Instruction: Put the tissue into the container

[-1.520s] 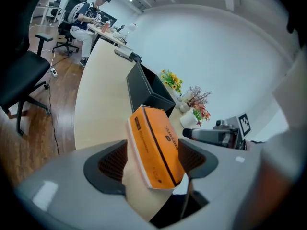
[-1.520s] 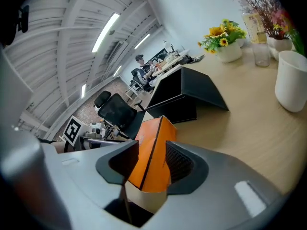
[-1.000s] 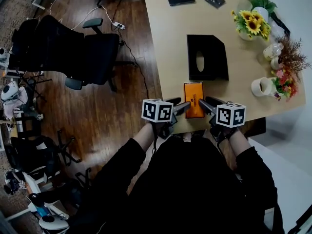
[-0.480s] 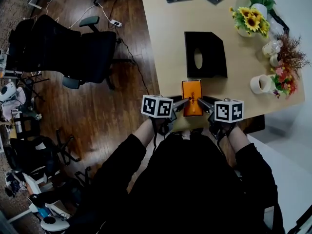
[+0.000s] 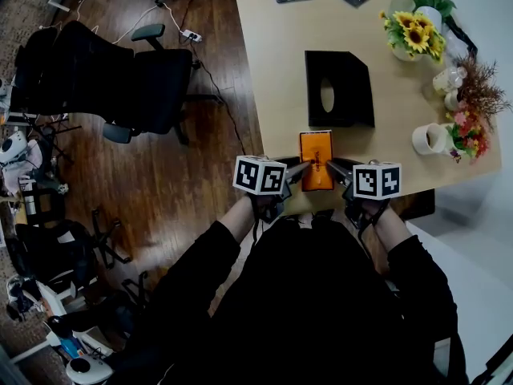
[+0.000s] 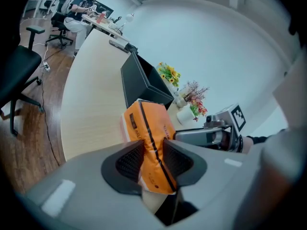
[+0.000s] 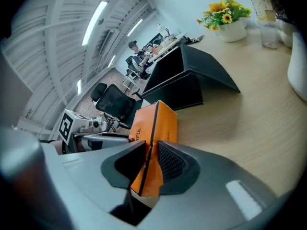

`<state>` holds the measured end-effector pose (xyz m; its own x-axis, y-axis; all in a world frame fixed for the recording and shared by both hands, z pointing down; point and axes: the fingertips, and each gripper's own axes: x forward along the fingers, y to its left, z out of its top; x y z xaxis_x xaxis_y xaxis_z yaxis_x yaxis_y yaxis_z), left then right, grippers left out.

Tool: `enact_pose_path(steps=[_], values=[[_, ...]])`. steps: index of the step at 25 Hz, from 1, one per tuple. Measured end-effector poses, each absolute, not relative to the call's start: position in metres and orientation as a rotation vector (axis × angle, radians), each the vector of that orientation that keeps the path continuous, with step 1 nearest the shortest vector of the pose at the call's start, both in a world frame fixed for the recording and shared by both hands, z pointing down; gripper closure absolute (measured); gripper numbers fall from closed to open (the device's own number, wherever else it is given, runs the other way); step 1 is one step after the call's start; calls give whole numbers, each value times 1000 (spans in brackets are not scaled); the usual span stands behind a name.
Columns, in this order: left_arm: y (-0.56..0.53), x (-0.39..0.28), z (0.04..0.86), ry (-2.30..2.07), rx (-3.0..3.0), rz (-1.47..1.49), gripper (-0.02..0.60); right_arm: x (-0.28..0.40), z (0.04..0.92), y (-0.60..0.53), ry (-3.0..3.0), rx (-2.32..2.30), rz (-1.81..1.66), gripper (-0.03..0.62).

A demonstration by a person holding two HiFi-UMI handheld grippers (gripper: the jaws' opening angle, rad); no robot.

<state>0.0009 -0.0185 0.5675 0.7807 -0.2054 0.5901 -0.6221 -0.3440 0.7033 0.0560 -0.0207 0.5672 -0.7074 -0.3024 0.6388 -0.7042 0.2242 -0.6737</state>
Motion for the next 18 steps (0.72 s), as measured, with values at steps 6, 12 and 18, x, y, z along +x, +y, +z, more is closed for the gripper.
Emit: enact_pose_path(steps=[6, 12, 18], values=[[-16, -5, 547, -680, 1999, 479, 472, 55, 546, -18, -2194, 974, 1407, 511], [-10, -4, 514, -700, 2089, 463, 472, 56, 512, -12, -2272, 1023, 1306, 513], [0, 2, 473, -710, 2231, 457, 474, 61, 470, 0, -2371, 1094, 1171, 513]])
